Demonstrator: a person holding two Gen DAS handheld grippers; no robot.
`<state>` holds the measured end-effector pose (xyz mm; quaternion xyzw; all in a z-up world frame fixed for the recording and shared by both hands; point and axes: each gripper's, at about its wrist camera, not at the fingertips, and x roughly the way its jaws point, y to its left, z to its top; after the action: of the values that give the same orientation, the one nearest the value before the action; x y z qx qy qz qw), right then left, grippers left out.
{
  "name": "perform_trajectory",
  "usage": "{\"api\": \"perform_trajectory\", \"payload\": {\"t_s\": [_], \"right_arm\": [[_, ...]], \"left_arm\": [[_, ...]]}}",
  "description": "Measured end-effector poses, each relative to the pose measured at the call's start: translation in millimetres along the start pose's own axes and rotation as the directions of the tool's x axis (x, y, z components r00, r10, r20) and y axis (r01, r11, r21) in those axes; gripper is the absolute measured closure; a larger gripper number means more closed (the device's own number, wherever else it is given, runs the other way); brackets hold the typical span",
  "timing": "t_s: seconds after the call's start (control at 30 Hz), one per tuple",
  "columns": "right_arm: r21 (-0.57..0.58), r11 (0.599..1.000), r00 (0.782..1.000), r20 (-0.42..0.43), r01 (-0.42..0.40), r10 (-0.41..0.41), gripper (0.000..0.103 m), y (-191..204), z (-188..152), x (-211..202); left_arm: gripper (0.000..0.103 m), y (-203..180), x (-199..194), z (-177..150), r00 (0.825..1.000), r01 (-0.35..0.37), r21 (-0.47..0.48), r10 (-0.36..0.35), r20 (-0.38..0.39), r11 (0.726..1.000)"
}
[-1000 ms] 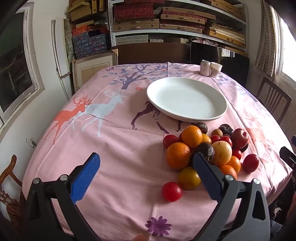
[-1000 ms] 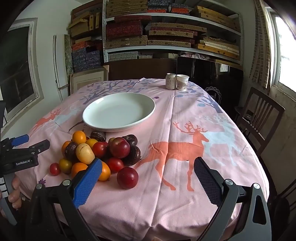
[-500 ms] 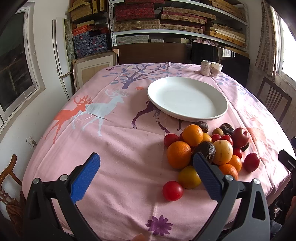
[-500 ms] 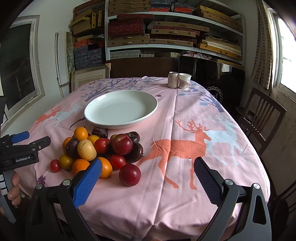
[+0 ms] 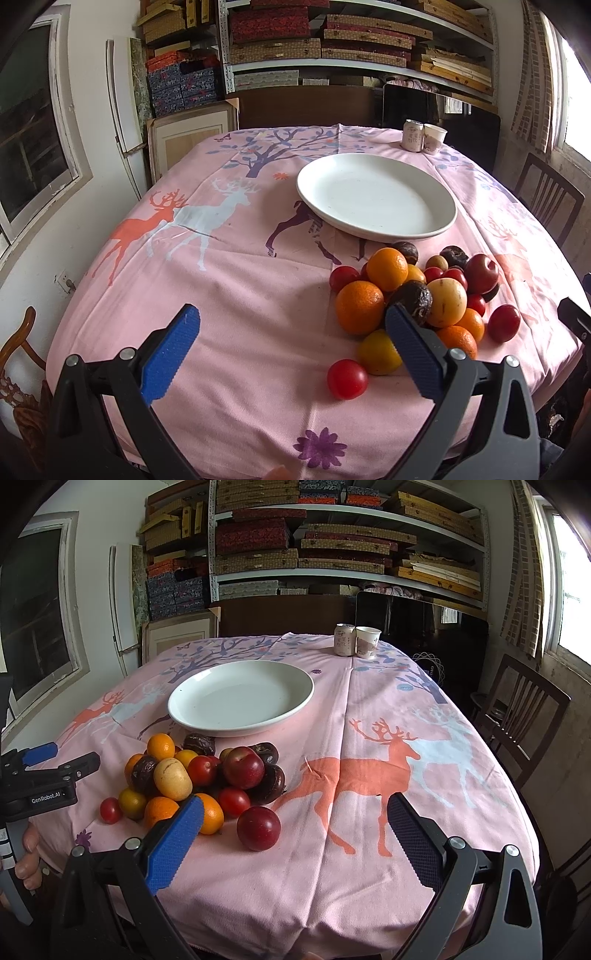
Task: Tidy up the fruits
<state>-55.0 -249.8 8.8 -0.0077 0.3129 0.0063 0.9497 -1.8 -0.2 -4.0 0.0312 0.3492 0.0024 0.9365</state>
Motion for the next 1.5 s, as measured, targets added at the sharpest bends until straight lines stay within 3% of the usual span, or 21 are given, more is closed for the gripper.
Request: {"api": "perform_trajectory", "payload": {"t_s": [1.5], "right_arm": [[-0.01,1.0,1.0,-0.008,-0.015,0.015,0.004,6.8,-4.3,1.6]], "left_arm": [[0.004,-0.6,1.9,-2.6,1.0,-0.005,0.006,0.005,-0.01,1.0]]}}
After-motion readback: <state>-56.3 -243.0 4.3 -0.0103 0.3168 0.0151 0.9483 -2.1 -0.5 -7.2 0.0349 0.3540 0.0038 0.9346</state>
